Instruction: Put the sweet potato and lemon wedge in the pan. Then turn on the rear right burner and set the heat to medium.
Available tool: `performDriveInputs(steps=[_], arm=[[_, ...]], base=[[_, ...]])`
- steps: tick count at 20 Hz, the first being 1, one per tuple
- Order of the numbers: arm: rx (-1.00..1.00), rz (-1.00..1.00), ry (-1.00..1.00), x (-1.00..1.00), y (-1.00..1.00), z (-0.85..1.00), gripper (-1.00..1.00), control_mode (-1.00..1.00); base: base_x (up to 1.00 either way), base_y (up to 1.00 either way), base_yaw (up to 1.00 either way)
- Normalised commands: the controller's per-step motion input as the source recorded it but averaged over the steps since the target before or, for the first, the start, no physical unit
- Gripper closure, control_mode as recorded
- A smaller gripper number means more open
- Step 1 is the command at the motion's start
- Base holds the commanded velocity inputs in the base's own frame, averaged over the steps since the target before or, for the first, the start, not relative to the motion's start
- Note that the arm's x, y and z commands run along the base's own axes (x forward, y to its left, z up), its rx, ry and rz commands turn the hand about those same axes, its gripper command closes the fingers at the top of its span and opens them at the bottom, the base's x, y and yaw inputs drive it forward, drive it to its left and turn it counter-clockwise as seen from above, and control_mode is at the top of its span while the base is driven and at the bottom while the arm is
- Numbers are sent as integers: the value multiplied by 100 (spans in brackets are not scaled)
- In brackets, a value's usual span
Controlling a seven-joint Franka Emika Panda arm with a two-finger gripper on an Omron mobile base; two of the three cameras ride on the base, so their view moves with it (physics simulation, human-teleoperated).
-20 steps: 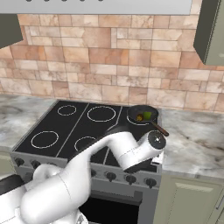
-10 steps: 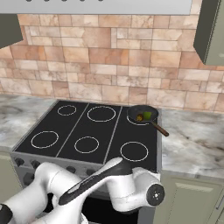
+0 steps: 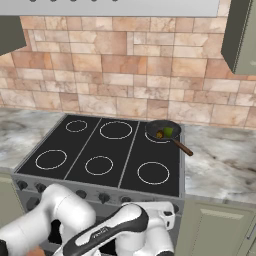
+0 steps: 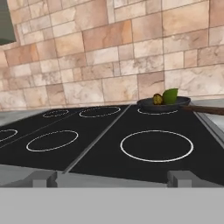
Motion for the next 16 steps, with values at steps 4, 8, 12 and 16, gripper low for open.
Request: performDriveInputs(steps=[4, 8, 12, 16], arm=[[0, -10, -1, 1, -1, -25, -100, -100], [0, -22, 0, 7, -8, -22, -100, -100], [0, -16, 0, 7, 0, -25, -100, -100], [0, -1, -7, 13, 0, -47, -100, -100]], base=[[0, 0, 0], [0, 0, 0], [0, 0, 0], [0, 0, 0]])
